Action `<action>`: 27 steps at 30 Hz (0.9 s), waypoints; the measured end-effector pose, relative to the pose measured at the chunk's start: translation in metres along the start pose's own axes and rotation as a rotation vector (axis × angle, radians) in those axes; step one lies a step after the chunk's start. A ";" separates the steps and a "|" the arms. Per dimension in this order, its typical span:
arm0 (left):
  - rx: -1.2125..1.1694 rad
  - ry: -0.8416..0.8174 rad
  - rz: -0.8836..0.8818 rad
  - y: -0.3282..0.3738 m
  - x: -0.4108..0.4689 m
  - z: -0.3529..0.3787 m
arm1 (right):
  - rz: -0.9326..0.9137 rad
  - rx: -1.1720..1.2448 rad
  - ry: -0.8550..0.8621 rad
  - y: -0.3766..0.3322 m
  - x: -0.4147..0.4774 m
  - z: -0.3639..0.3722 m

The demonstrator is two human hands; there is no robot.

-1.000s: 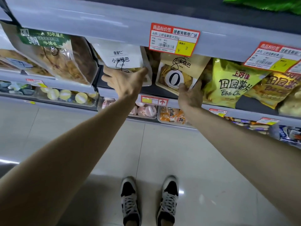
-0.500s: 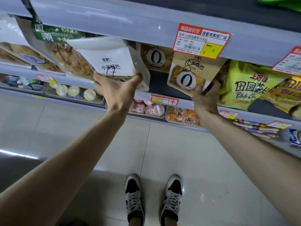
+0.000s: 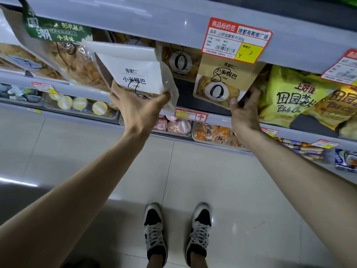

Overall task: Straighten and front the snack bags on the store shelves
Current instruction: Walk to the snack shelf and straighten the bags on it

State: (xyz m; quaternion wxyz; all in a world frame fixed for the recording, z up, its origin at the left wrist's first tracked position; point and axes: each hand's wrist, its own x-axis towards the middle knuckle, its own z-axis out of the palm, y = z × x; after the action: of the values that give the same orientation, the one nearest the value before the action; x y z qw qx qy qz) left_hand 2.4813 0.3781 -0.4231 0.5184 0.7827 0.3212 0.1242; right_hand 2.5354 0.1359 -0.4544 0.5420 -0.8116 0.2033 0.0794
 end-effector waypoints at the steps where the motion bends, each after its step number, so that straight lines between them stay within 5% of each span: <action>1: -0.006 -0.001 -0.010 0.000 -0.001 -0.001 | -0.001 0.012 0.000 -0.001 0.001 0.000; 27: 0.035 -0.009 0.005 -0.020 -0.018 -0.045 | -0.183 -0.103 -0.247 -0.069 -0.017 0.073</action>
State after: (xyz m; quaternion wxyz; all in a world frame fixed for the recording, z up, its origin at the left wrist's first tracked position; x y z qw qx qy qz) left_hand 2.4365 0.4054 -0.4190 0.5059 0.7930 0.3189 0.1164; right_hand 2.5561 0.2297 -0.4191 0.5254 -0.8375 0.0561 0.1395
